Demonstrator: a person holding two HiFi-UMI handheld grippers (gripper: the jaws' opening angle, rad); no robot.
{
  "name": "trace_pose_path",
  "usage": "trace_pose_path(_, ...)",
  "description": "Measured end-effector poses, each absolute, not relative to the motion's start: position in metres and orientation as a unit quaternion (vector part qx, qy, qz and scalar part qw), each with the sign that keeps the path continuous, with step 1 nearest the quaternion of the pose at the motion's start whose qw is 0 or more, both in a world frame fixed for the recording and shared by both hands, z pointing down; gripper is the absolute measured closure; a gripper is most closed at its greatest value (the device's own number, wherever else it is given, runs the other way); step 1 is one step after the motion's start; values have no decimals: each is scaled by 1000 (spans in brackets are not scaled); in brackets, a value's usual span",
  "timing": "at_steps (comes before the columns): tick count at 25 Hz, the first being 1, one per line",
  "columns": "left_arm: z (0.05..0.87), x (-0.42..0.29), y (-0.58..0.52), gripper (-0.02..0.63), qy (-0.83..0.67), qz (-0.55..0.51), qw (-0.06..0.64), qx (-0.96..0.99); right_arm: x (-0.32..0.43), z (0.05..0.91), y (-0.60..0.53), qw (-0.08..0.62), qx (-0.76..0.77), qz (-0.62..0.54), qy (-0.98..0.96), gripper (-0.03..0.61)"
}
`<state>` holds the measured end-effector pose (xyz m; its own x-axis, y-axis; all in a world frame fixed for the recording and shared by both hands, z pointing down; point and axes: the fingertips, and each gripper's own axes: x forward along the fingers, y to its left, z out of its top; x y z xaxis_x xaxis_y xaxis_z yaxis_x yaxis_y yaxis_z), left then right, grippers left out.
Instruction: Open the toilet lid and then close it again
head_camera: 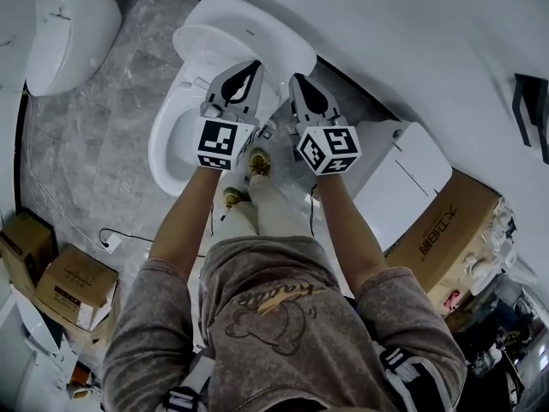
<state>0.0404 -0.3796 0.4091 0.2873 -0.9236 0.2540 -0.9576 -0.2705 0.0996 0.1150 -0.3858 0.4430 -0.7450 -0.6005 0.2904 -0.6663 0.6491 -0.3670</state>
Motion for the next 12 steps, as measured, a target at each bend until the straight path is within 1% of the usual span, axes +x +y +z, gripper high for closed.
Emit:
trace_pose_path(6,378,16,-411,606,-603,86,102,787,96,421,-406,67,339,228,-910,552)
trace_pose_path(12,389,1,-428,604,-604,132,108,779,79,433,-412,84,327,244,-909,552)
